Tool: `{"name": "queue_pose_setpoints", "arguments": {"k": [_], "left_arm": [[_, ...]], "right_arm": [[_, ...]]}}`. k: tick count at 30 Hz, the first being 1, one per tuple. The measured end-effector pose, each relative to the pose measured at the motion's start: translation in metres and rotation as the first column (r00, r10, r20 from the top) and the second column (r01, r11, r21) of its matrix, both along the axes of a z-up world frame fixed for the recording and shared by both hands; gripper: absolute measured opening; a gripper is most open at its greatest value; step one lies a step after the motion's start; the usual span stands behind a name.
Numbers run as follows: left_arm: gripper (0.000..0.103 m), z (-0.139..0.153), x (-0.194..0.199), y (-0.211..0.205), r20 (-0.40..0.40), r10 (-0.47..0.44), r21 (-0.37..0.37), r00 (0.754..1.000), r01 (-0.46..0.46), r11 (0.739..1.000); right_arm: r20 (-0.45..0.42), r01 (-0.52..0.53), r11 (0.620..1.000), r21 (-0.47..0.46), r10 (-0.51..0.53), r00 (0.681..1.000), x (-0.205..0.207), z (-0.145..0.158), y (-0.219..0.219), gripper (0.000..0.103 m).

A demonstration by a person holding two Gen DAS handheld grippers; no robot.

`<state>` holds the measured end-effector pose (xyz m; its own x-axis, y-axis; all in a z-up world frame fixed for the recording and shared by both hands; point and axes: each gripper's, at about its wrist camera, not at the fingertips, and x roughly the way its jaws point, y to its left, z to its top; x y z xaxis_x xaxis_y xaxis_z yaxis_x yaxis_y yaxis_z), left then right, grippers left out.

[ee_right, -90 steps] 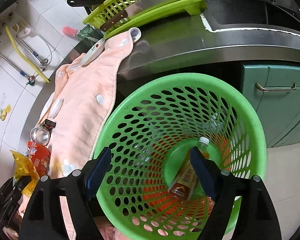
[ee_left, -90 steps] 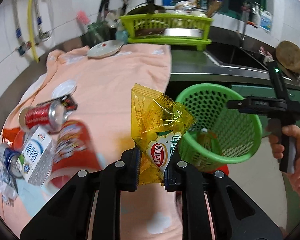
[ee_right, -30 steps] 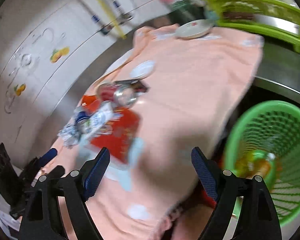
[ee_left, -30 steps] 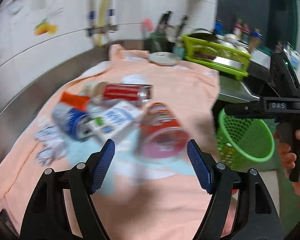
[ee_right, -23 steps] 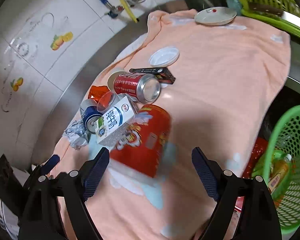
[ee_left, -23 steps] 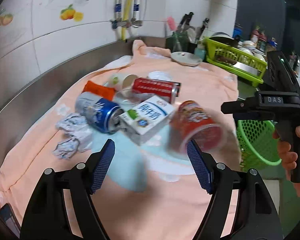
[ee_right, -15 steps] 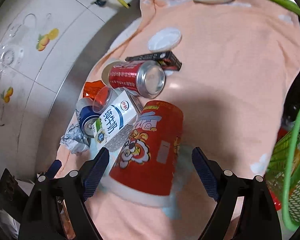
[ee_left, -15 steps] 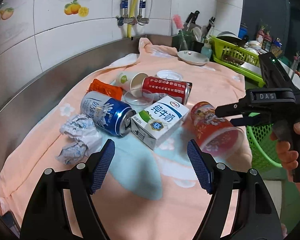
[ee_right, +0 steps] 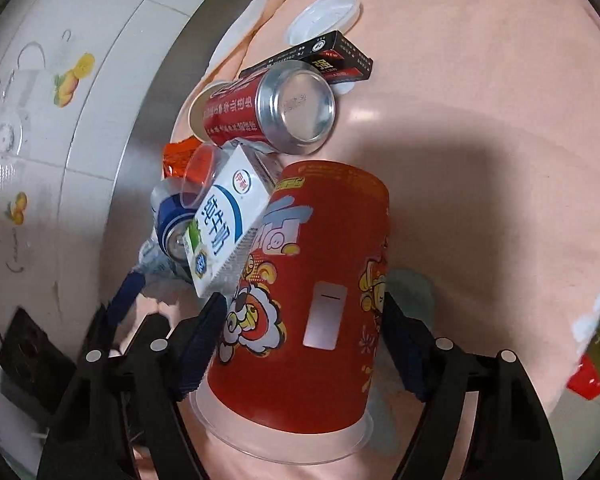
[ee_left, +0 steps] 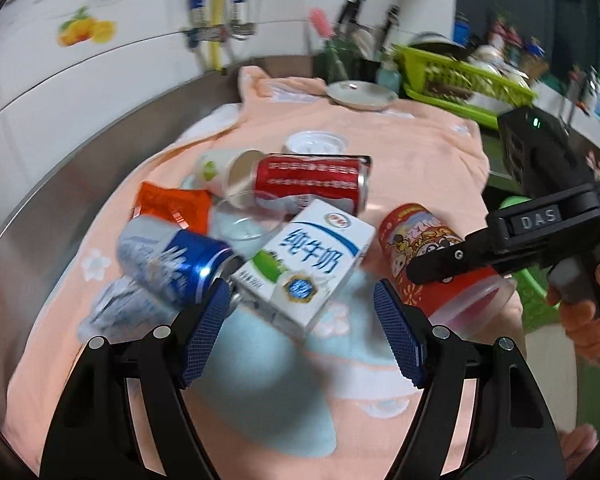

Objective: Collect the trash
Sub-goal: 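Grasp the red paper cup with the right tool while the left tool grasps the milk carton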

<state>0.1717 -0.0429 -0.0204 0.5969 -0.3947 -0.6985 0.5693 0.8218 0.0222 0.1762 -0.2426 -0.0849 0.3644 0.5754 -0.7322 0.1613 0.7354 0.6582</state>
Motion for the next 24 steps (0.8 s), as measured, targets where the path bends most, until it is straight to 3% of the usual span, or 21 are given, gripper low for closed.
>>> {"name": "queue_pose_setpoints", "arguments": {"k": [2,11,17,24], "left_arm": [[0.073,-0.005,0.008,-0.009,-0.006,-0.014,0.035,1.0,0.015,0.999],[0.073,-0.023,0.046,-0.017,-0.119,-0.046,0.035,0.992,0.05,0.998],[0.073,-0.027,0.055,-0.025,-0.129,-0.077,0.06,0.989,0.085,0.995],[0.073,-0.028,0.06,-0.038,-0.13,-0.126,0.126,0.984,0.142,0.982]], "right_arm": [[0.011,-0.009,1.0,-0.01,0.009,1.0,-0.004,0.004,-0.001,0.073],[0.067,-0.045,0.999,-0.03,0.047,0.997,-0.031,0.022,-0.014,0.071],[0.087,-0.049,0.999,-0.011,0.05,0.995,-0.044,0.027,-0.023,0.07],[0.045,-0.102,0.994,-0.031,0.103,0.994,-0.046,0.015,-0.012,0.07]]}}
